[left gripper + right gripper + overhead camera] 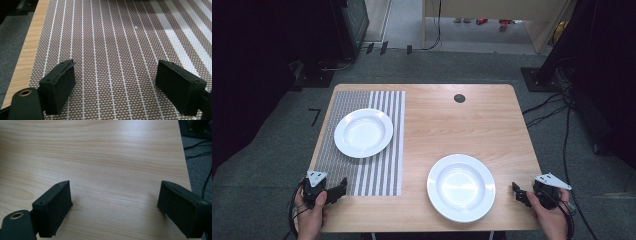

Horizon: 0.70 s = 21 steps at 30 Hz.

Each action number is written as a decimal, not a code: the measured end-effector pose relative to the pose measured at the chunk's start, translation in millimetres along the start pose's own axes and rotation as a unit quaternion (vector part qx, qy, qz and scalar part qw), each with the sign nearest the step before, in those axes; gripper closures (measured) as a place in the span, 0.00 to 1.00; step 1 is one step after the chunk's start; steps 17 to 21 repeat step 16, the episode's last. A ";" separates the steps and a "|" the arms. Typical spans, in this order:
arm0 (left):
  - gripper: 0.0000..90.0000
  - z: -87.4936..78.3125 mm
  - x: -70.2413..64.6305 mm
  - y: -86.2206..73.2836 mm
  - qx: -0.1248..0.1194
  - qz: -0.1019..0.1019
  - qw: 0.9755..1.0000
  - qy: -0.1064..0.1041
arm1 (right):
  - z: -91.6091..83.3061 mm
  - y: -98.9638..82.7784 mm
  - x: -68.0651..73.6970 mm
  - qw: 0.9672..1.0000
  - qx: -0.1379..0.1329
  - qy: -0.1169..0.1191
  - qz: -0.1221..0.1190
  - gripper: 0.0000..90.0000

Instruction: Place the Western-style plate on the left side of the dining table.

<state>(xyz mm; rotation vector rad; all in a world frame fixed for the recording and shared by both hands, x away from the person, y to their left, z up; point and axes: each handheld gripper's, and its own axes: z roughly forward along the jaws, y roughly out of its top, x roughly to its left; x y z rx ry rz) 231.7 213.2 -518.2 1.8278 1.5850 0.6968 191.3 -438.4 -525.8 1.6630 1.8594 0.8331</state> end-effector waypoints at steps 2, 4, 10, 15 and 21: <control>0.18 0.0 0.0 0.0 0.000 0.000 1.000 0.000 | 0.3 0.3 0.3 1.000 0.001 0.000 0.000 0.12; 0.18 0.0 0.0 0.0 0.000 0.000 1.000 0.000 | 0.6 0.5 0.4 1.000 0.002 0.000 0.001 0.11; 0.18 0.0 0.0 0.0 0.000 0.000 1.000 0.000 | 1.0 0.7 0.5 1.000 0.003 -0.001 0.001 0.11; 0.18 0.0 0.0 0.0 0.000 0.000 1.000 0.000 | 1.0 0.7 0.6 1.000 0.003 0.000 0.001 0.11; 0.18 0.0 -0.1 0.0 0.000 0.000 1.000 0.000 | 1.0 0.7 0.6 1.000 0.003 0.000 0.001 0.11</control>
